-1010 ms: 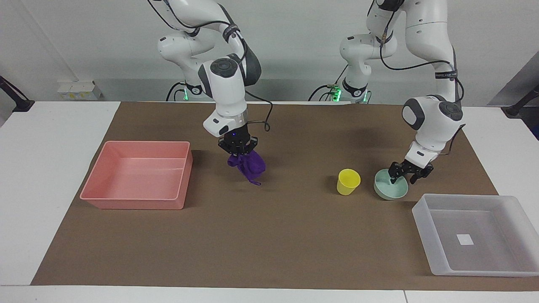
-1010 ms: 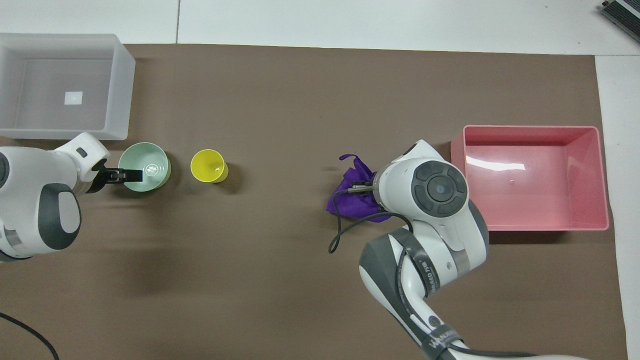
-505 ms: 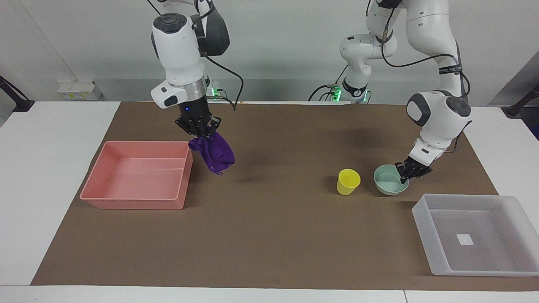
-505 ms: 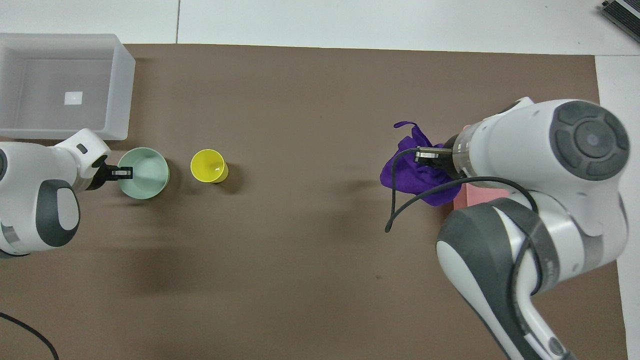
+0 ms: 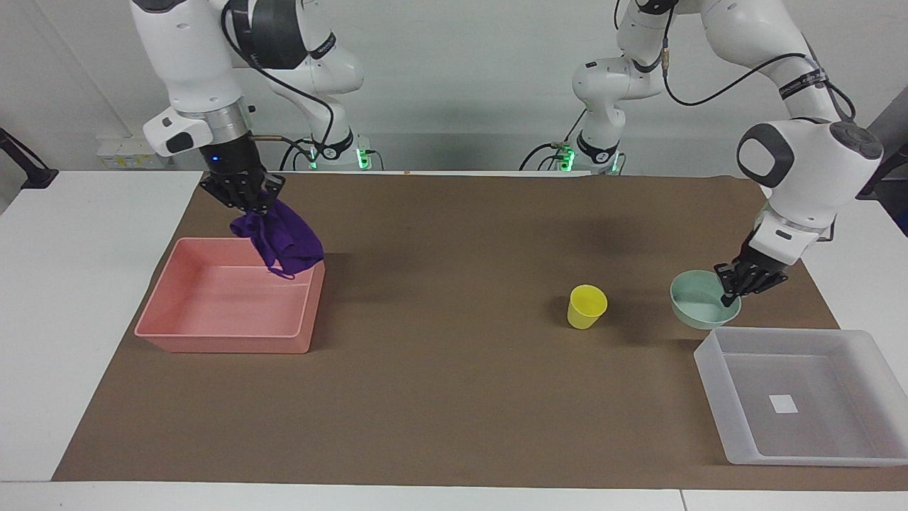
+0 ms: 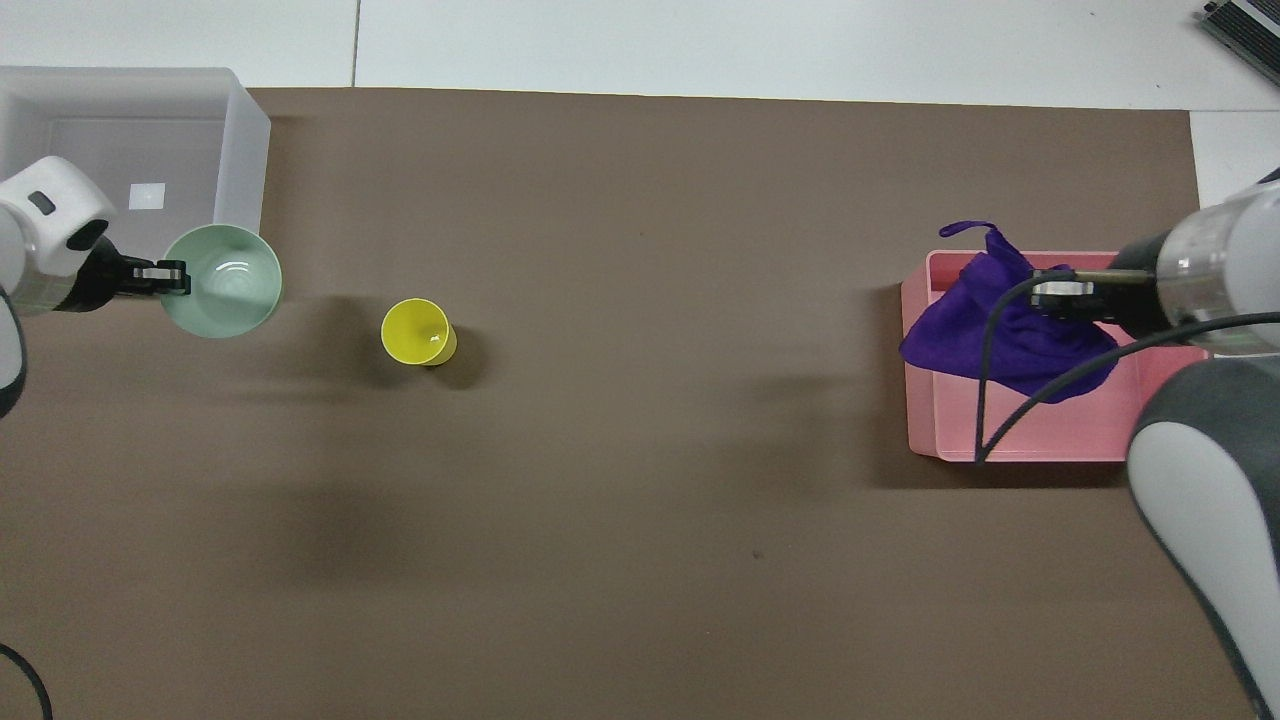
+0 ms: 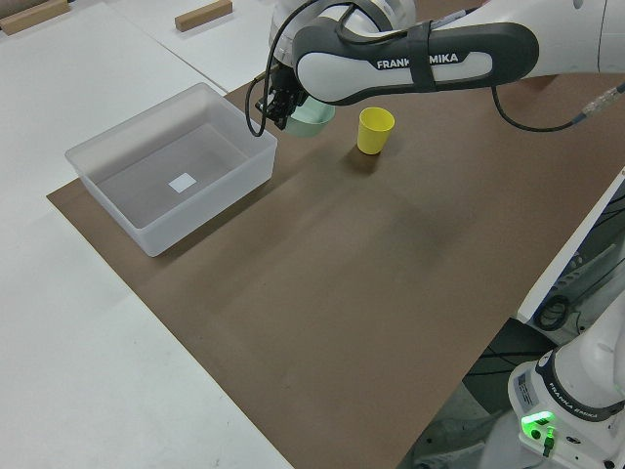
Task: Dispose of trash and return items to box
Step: 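Carry the cloth into the pink bin while the left gripper lifts the bowl, then release the cloth in the pink bin while the left gripper drops the bowl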
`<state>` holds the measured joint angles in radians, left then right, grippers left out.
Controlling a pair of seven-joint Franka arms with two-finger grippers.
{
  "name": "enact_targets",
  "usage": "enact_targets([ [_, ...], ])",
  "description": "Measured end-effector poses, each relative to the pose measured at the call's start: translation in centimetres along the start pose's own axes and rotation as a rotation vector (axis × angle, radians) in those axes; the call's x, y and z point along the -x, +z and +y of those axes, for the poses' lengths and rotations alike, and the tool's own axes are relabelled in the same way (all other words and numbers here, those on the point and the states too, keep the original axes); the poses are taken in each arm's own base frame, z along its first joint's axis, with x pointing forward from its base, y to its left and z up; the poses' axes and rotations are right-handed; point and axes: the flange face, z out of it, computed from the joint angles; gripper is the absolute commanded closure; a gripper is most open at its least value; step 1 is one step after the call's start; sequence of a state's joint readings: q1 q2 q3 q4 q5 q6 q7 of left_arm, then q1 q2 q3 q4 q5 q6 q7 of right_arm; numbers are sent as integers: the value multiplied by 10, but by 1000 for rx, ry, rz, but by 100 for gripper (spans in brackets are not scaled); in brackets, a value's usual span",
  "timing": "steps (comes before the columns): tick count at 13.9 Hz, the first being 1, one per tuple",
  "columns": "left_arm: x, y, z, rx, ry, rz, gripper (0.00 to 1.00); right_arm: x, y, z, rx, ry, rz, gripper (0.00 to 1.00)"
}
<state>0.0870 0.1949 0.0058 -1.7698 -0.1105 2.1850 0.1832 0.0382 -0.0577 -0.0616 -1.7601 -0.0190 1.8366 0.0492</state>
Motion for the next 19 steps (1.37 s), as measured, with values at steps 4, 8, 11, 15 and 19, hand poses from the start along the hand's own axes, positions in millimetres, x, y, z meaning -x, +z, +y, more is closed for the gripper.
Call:
enact_targets([
  [4, -45, -3, -35, -26, -32, 66, 100, 4, 44, 66, 14, -24, -34, 100],
  [8, -92, 30, -85, -50, -73, 113, 100, 21, 141, 94, 18, -20, -48, 100],
  [11, -111, 77, -95, -53, -73, 105, 100, 36, 207, 100, 17, -11, -73, 100],
  [15, -116, 96, -110, -82, -114, 145, 100, 37, 242, 99, 21, -11, -54, 100],
  [19, -116, 110, -99, -86, -157, 170, 100, 34, 256, 95, 22, -11, -38, 47],
])
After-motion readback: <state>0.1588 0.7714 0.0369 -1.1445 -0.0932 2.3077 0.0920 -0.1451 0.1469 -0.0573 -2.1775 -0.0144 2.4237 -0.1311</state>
